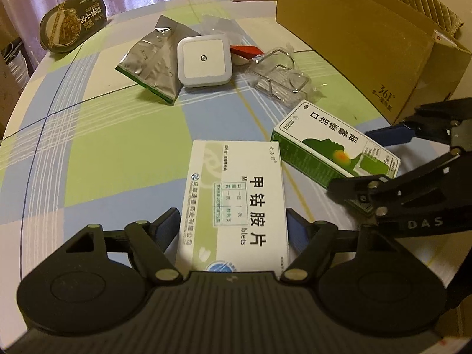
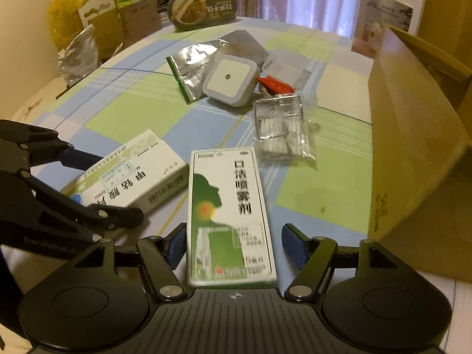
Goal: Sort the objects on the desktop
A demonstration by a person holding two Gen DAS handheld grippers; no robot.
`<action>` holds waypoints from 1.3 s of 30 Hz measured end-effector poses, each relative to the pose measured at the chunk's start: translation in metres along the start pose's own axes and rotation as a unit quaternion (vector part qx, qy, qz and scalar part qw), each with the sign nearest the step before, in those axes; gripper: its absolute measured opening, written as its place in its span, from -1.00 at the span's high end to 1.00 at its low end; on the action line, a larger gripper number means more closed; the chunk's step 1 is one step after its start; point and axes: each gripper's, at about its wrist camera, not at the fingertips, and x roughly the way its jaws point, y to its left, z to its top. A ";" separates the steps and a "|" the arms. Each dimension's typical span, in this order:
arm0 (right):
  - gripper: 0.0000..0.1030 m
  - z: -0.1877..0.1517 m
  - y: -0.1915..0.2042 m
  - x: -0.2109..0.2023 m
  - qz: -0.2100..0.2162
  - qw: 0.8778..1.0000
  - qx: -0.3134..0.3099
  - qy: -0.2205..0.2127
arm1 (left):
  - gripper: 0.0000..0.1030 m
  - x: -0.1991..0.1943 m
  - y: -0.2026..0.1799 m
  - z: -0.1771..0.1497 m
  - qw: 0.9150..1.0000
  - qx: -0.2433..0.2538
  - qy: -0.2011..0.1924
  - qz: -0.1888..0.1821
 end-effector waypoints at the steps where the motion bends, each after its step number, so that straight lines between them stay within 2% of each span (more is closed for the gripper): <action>1: -0.29 0.002 0.000 0.001 0.001 1.000 -0.001 -0.002 | -0.34 0.001 0.000 0.000 1.000 0.002 0.000 0.001; 4: -0.21 0.006 0.000 0.006 0.004 1.000 -0.003 -0.002 | -0.32 0.001 0.001 0.001 1.000 0.001 -0.002 0.001; 5: -0.06 0.007 0.000 0.007 0.006 1.000 -0.005 -0.002 | -0.32 0.001 0.001 0.000 1.000 0.002 -0.002 0.002; 6: -0.03 0.008 0.000 0.008 0.008 1.000 -0.008 -0.002 | -0.31 0.000 0.001 0.000 1.000 0.004 -0.002 0.005; 12: -0.02 0.007 0.002 -0.002 -0.007 1.000 -0.009 -0.014 | -0.31 -0.011 0.003 -0.001 1.000 0.004 -0.009 0.017; 22: -0.02 0.003 -0.007 -0.058 -0.024 0.998 0.025 -0.056 | -0.31 -0.048 -0.007 0.006 0.999 -0.005 -0.038 0.017; 33: -0.02 -0.003 -0.026 -0.121 -0.044 0.990 0.067 -0.116 | -0.31 -0.091 -0.044 0.027 0.997 0.008 -0.075 -0.003; 39: -0.02 -0.015 -0.045 -0.145 -0.065 0.985 0.090 -0.131 | -0.31 -0.100 -0.072 0.037 0.996 0.024 -0.088 -0.019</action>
